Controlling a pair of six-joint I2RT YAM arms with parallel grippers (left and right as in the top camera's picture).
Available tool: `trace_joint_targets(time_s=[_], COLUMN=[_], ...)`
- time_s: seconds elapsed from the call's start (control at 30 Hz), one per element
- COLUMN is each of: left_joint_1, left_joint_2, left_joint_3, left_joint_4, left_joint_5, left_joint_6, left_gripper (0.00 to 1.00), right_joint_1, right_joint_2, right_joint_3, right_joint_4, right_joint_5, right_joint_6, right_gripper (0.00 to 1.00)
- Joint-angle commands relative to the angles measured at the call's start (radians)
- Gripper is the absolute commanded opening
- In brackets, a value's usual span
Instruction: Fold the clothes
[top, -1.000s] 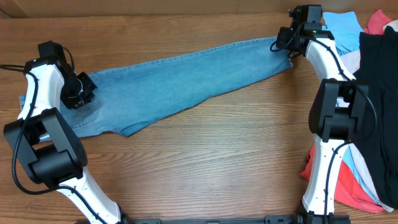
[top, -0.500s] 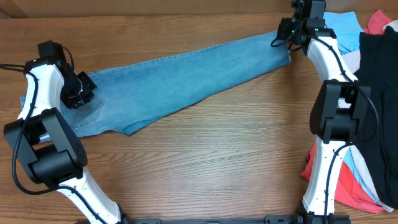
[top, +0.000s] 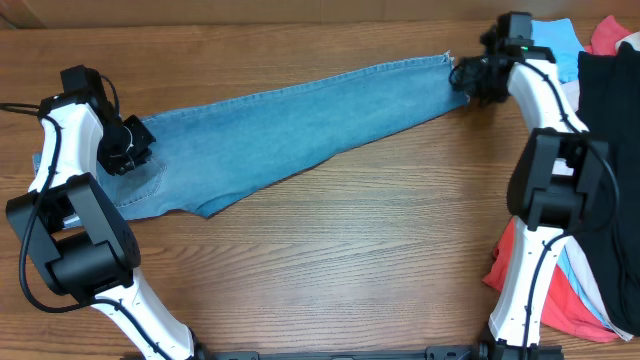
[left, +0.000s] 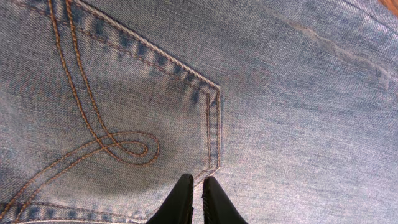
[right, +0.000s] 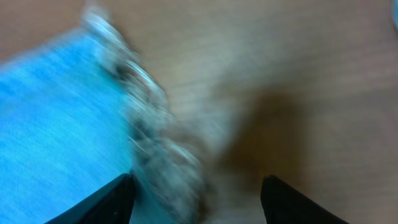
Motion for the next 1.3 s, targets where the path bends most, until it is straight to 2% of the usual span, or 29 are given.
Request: trace_joint_targets(time_s=[0.0, 0.13, 0.2, 0.5, 0.67, 0.77, 0.9, 0.93, 1.1, 1.27], left_joint_1=[0.001, 0.001, 0.001, 0.001, 0.001, 0.001, 0.001, 0.001, 0.001, 0.001], left_joint_2=[0.002, 0.002, 0.002, 0.002, 0.002, 0.002, 0.002, 0.002, 0.001, -0.023], left_joint_3=[0.011, 0.011, 0.011, 0.011, 0.011, 0.011, 0.011, 0.011, 0.011, 0.014], left_joint_4=[-0.002, -0.008, -0.011, -0.015, -0.018, -0.018, -0.019, -0.019, -0.027, -0.045], left_joint_5=[-0.008, -0.007, -0.007, -0.007, -0.007, -0.007, -0.007, -0.007, -0.003, 0.050], left_joint_6=[0.004, 0.004, 0.004, 0.004, 0.005, 0.004, 0.005, 0.005, 0.005, 0.057], left_gripper=[0.11, 0.11, 0.11, 0.11, 0.11, 0.11, 0.11, 0.10, 0.04, 0.04], right_joint_1=[-0.048, -0.074, -0.074, -0.012, 0.005, 0.013, 0.013, 0.013, -0.014, -0.062], right_joint_2=[-0.053, -0.053, -0.053, -0.048, -0.026, 0.010, 0.021, 0.020, 0.005, -0.075], right_joint_3=[0.023, 0.010, -0.004, -0.065, -0.068, -0.069, -0.069, -0.068, -0.065, -0.048], right_joint_4=[-0.065, -0.124, -0.127, -0.053, 0.000, 0.044, 0.082, 0.100, 0.097, 0.049], right_joint_5=[-0.070, -0.261, -0.298, -0.304, -0.304, -0.300, -0.238, -0.218, -0.209, -0.092], right_joint_6=[0.005, 0.001, 0.001, 0.002, 0.006, 0.014, 0.057, 0.062, 0.061, 0.056], right_gripper=[0.70, 0.71, 0.71, 0.71, 0.68, 0.57, 0.19, 0.05, 0.04, 0.04])
